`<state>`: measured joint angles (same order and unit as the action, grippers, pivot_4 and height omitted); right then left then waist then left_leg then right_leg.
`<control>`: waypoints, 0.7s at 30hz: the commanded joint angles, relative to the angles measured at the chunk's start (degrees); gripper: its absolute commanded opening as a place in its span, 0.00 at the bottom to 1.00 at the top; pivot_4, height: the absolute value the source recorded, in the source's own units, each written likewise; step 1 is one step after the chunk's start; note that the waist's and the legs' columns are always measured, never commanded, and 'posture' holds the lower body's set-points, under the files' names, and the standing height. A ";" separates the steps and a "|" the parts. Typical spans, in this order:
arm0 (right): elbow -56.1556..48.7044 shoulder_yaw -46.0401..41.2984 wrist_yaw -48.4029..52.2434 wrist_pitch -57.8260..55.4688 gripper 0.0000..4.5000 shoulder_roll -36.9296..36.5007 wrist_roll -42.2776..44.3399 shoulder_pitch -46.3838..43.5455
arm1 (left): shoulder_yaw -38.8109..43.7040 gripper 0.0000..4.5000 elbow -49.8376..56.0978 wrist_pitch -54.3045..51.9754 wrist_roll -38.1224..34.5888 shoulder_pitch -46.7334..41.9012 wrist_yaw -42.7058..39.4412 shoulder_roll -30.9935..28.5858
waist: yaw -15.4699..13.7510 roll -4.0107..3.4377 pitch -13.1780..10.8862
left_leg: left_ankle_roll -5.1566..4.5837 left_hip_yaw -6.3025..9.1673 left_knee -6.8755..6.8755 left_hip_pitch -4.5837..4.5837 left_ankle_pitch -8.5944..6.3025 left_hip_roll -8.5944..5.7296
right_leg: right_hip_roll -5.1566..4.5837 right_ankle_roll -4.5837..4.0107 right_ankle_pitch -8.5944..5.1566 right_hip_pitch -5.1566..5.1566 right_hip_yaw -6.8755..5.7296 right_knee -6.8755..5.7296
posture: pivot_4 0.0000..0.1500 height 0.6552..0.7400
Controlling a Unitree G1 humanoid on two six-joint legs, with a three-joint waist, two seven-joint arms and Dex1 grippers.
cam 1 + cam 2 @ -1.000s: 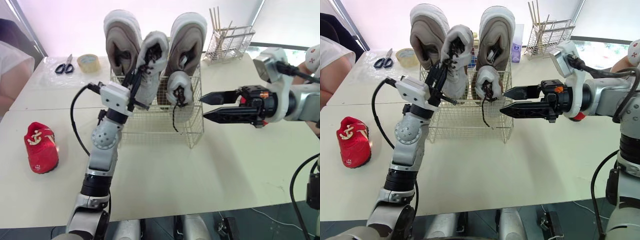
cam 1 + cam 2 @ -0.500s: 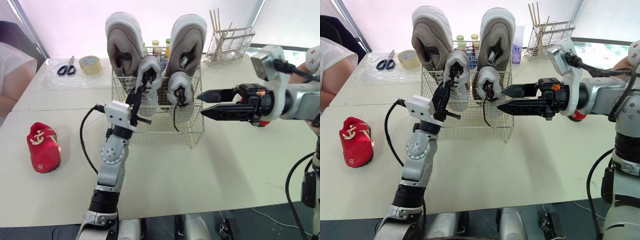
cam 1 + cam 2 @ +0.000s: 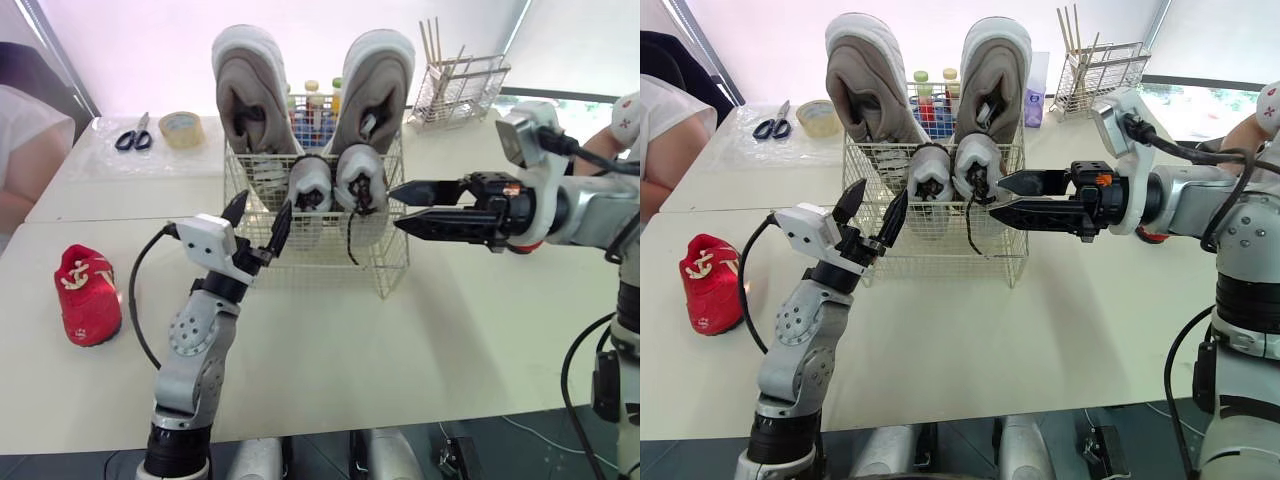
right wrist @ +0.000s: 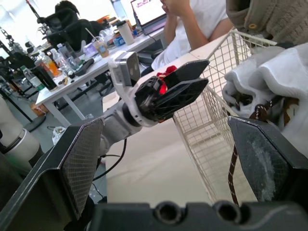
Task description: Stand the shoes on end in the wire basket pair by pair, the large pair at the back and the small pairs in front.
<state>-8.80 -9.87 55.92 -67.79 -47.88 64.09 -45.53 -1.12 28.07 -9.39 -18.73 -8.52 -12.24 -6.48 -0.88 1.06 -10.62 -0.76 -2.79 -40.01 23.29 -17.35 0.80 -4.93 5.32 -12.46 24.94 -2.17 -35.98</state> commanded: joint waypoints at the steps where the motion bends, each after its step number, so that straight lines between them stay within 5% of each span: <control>1: -0.12 -1.63 -0.04 1.62 1.00 0.46 -0.03 -0.19 | 1.04 0.85 4.80 -3.10 -3.53 0.48 -0.36 -0.87 | 0.11 0.00 0.00 | 0.00 -0.01 0.00 0.00 0.00 0.00 | 0.00 0.00 0.00 -0.01 0.01 0.00 | 1.00 1.00; 7: 1.31 -2.66 -0.60 1.77 1.00 0.66 -0.02 -0.30 | 10.74 0.85 10.10 -10.37 -19.55 -3.68 2.45 -2.91 | 0.13 0.00 0.00 | 0.00 0.03 0.00 -0.01 0.00 0.02 | 0.03 0.00 0.00 0.00 0.00 -0.02 | 1.00 1.00; 9: 3.77 -3.47 -2.25 2.97 1.00 0.85 -1.43 -1.59 | 14.56 0.85 12.45 -16.33 -28.20 -7.97 3.30 -8.76 | 0.10 0.02 -0.02 | 0.00 0.04 0.00 -0.01 0.00 0.02 | 0.04 0.00 0.00 0.00 0.00 -0.01 | 1.00 1.00; 12: 9.61 -6.53 -7.13 8.60 1.00 1.56 -5.57 -4.92 | 17.80 0.99 15.63 -25.66 -42.69 -11.40 0.89 -22.07 | 0.20 -0.01 -0.03 | 0.01 0.07 -0.03 0.00 0.00 0.02 | 0.07 0.00 0.00 0.00 -0.01 -0.02 | 1.00 1.00; 17: 20.87 -12.98 -16.49 25.49 1.00 1.81 -17.85 -3.04 | 19.24 0.99 17.46 -31.99 -70.77 -8.82 2.48 -36.30 | 0.16 0.00 -0.03 | 0.01 0.03 0.00 0.00 -0.01 -0.05 | 0.02 0.01 -0.01 -0.04 0.11 0.09 | 1.00 1.00; 21: 26.29 -13.31 -25.76 44.15 1.00 2.27 -33.52 6.90 | 18.54 0.99 17.55 -36.17 -76.19 -4.60 3.33 -46.15 | -0.04 0.00 -0.03 | 0.02 0.04 -0.01 -0.02 0.00 -0.15 | -0.03 -0.01 -0.01 -0.13 0.12 0.13 | 1.00 1.00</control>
<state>16.54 -22.23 33.18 -30.57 -45.81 36.15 -40.92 16.94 44.74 -44.21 -92.47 -13.44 -9.49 -50.58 -0.91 1.06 -10.65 -0.74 -2.77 -40.02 23.26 -17.35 0.64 -4.96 5.30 -12.48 24.80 -2.04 -35.85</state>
